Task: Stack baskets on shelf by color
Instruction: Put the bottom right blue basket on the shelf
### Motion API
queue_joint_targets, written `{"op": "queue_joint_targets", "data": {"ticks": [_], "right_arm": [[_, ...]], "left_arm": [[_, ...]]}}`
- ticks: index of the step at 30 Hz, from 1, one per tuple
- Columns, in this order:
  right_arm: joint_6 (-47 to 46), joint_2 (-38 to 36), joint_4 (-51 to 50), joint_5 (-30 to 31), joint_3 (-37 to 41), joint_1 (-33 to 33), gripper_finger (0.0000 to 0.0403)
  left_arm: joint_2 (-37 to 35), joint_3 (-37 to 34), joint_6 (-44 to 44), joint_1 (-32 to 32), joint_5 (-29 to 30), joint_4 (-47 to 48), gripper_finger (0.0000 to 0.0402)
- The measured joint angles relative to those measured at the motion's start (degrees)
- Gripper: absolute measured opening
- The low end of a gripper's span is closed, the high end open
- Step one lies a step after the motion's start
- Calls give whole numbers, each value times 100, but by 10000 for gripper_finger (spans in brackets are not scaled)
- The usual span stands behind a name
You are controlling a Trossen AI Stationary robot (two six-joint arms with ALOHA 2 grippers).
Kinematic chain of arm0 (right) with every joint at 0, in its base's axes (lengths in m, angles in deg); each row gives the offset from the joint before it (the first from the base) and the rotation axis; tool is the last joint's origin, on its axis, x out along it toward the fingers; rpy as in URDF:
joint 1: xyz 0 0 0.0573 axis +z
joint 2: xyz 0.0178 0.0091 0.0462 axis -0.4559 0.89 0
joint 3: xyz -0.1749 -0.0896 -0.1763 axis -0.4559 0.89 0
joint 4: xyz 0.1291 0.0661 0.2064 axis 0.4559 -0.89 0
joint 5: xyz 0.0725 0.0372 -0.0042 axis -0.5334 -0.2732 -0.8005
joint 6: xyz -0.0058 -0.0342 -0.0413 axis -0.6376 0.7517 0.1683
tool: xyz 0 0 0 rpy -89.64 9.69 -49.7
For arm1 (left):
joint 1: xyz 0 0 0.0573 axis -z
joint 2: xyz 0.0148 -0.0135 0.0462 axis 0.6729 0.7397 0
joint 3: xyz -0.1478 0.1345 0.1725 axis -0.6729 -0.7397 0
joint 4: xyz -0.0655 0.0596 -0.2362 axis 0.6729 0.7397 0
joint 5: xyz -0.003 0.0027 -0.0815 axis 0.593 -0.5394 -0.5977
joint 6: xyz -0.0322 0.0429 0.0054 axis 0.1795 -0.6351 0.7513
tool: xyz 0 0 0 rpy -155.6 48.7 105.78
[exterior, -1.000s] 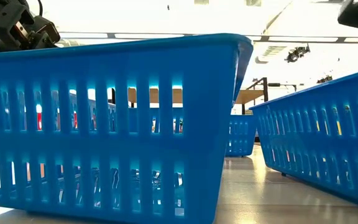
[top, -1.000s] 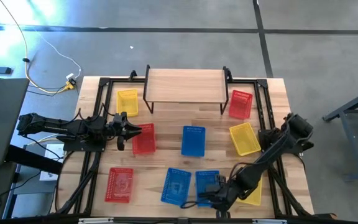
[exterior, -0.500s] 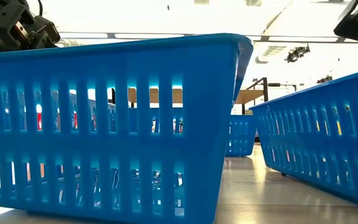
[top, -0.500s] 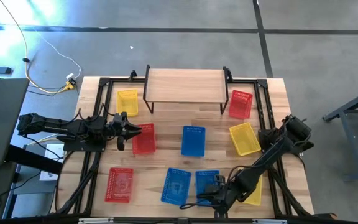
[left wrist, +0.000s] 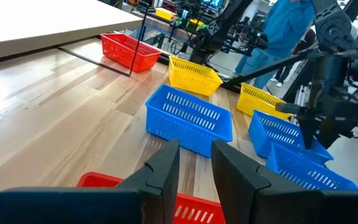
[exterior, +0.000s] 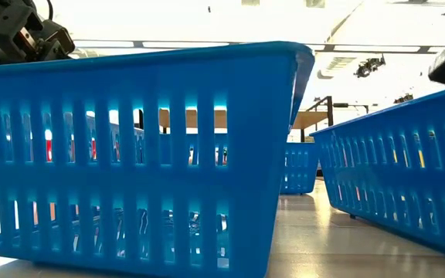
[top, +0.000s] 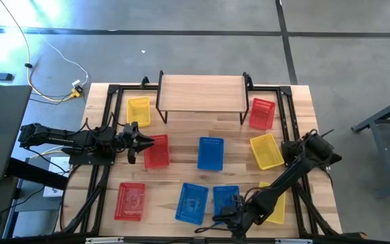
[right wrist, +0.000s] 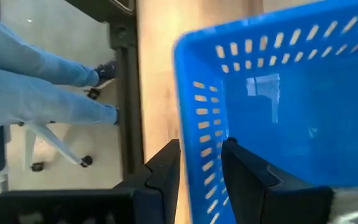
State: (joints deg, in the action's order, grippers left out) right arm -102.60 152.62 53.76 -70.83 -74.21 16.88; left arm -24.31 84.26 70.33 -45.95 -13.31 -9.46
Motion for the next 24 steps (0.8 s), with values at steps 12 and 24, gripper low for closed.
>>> {"op": "queue_joint_targets", "data": {"ticks": [12,24], "right_arm": [[-668,44,74,-425,-2,-55,16],[-1796,-723,116,271,-2,-48,1]], "left_arm": [[1,0,358,0,6,-2,85],[0,0,619,-1,0,-4,85]]}}
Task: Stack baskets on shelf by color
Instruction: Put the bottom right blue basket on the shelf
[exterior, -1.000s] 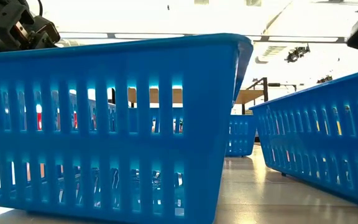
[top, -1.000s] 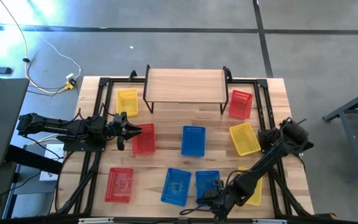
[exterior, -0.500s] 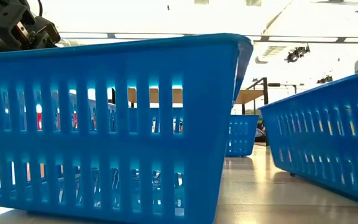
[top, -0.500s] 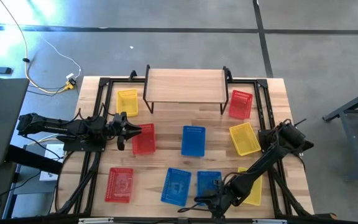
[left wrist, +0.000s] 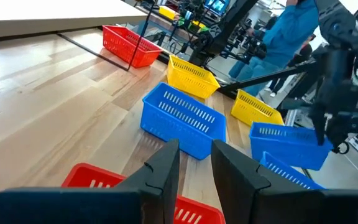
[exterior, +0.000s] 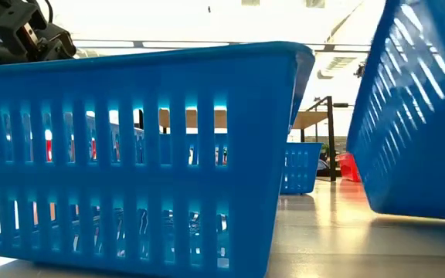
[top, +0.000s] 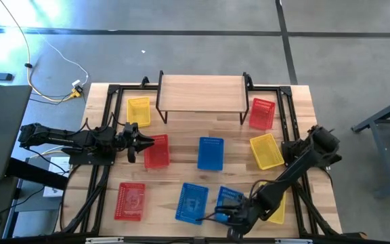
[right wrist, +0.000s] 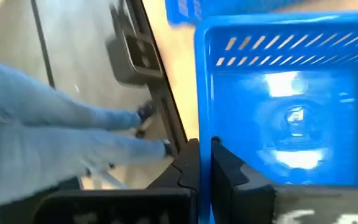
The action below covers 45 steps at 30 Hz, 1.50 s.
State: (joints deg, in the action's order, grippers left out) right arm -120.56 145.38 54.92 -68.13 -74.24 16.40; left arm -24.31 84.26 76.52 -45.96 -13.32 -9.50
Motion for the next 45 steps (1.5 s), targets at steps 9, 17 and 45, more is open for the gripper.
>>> {"op": "queue_joint_targets", "data": {"ticks": [9,17,45], "right_arm": [[-146,-864,-198,1180,2,-11,0],[761,-1830,-439,2621,2,-91,0],[7767,-3947,-1070,2562,2,-3965,0]], "left_arm": [[-1,0,-2,-1,-2,0,85],[0,0,31,1,240,0,85],[1,0,2049,-5,642,-7,136]]}}
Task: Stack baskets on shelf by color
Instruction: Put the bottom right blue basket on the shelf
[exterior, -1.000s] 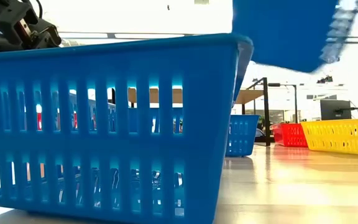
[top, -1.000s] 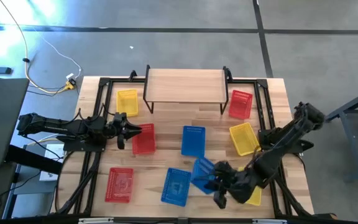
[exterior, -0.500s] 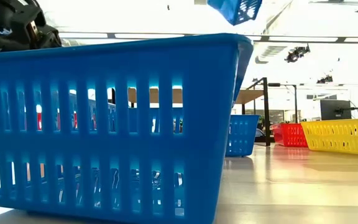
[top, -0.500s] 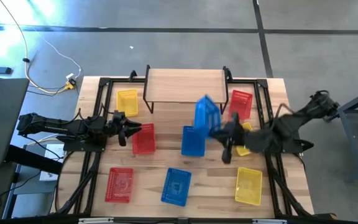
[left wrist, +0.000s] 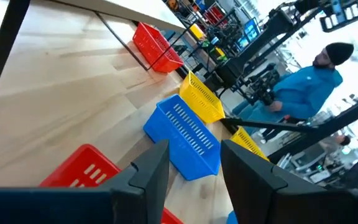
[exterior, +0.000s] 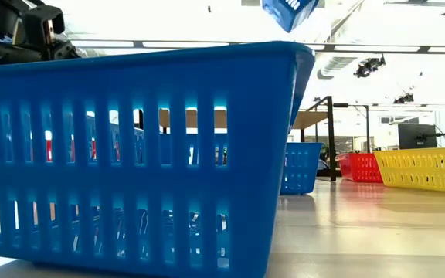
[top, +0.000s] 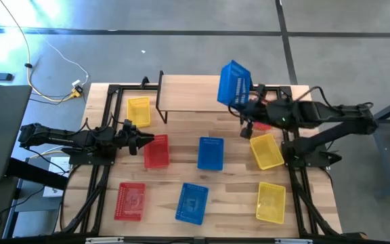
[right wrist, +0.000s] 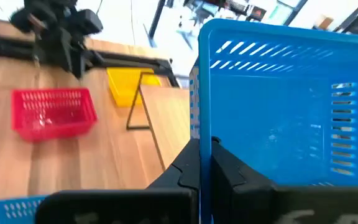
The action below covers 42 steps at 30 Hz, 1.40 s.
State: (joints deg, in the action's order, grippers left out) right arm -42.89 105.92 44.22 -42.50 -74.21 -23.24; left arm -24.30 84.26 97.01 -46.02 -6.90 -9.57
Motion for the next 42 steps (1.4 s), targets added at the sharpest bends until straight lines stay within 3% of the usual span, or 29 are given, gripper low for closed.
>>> {"op": "queue_joint_targets", "data": {"ticks": [9,17,21,29,42], "right_arm": [[202,55,-651,-1271,0,-1433,0],[872,531,-1001,-2081,0,-2112,0],[1057,819,-1253,-2093,0,-2292,0],[1153,1350,-1806,-2090,0,-2522,0],[1452,1788,-1942,-2069,0,-2529,0]], "left_arm": [[0,0,227,0,-212,-334,133],[0,82,319,0,-79,-819,131],[0,282,238,0,-54,-805,131],[0,841,-802,0,84,-552,131],[636,2691,-2422,0,256,1562,131]]}}
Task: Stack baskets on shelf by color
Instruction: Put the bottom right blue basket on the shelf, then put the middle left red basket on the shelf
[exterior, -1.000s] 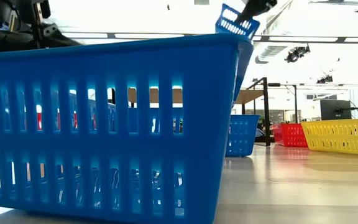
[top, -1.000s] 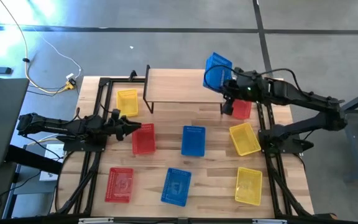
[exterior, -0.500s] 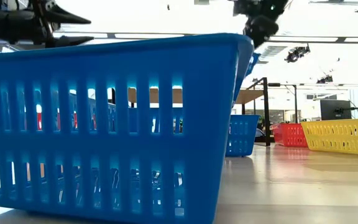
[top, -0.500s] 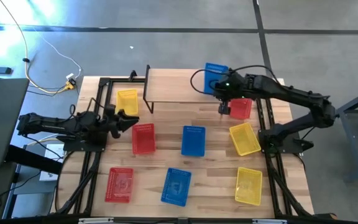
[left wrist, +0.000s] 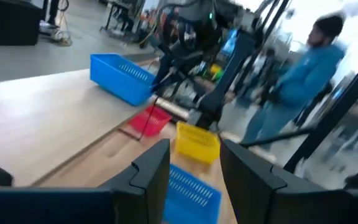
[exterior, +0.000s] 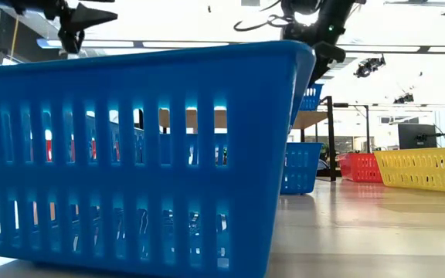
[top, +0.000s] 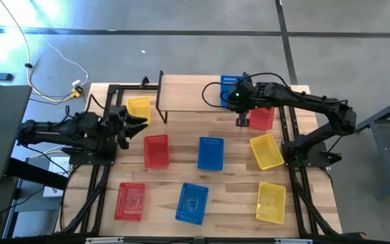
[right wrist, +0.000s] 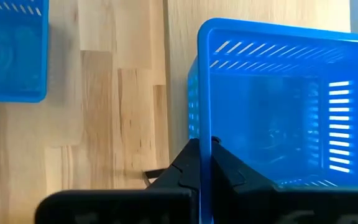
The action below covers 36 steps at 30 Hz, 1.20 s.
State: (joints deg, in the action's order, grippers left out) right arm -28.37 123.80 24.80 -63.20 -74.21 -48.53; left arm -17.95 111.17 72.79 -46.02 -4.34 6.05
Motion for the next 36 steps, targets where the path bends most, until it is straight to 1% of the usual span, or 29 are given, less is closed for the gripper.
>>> {"op": "queue_joint_targets", "data": {"ticks": [8,13,16,22,25,31,36], "right_arm": [[122,-2,-38,66,0,0,0],[298,-2,-27,79,0,0,1],[295,-2,-16,84,0,0,14],[92,-2,55,97,0,4,62],[-9,-16,126,40,0,4,79],[-171,-22,117,-21,0,7,97],[-262,-22,122,-161,0,7,99]], "left_arm": [[852,1046,-402,2,-66,1505,131],[1478,1480,-615,4,-614,2329,131],[1837,1582,-609,4,-834,2708,131],[2475,1606,-600,9,-1218,3219,131],[2712,1606,-598,29,-1397,3366,131],[3015,1606,-581,328,-1409,3486,131],[3254,1606,-458,575,-1386,3502,131]]}}
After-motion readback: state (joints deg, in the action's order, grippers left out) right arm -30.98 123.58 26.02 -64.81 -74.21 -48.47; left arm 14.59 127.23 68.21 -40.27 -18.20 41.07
